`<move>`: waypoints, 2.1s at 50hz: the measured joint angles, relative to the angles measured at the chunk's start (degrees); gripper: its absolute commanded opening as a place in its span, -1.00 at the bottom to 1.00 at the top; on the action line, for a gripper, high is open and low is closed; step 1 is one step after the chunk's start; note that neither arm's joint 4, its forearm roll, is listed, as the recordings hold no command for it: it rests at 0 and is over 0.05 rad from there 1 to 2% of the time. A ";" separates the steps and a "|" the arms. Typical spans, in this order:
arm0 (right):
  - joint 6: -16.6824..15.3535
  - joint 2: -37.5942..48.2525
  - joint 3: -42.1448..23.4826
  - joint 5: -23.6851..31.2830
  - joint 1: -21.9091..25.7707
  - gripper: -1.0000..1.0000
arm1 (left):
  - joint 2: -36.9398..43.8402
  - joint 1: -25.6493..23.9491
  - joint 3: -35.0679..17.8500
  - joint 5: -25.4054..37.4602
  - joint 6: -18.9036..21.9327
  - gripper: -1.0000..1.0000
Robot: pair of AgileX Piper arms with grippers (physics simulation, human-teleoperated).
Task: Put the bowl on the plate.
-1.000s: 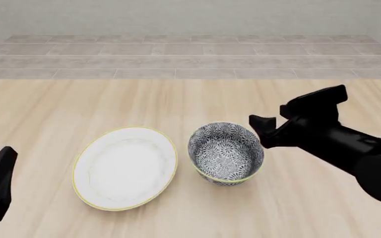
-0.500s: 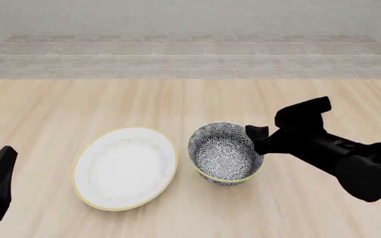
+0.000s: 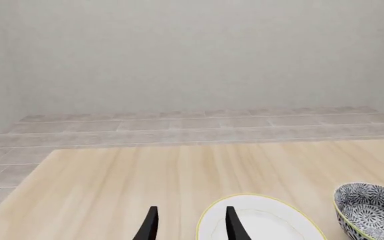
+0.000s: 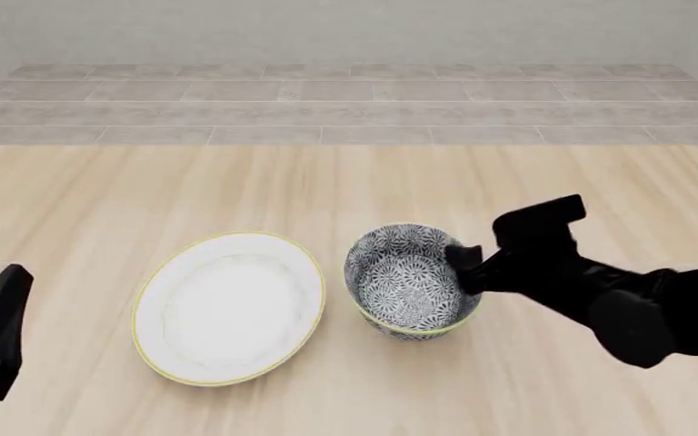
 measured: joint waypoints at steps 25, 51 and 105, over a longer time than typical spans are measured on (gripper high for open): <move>0.82 6.31 0.05 -3.41 0.52 1.00 | 0.19 0.07 0.00 -0.14 -0.02 1.00; 1.08 9.52 -0.94 -6.08 -0.18 1.00 | -0.43 -0.01 0.01 0.73 0.13 1.00; 3.16 -11.54 -5.59 13.60 -0.10 -1.00 | -0.52 0.18 0.01 0.53 0.35 1.00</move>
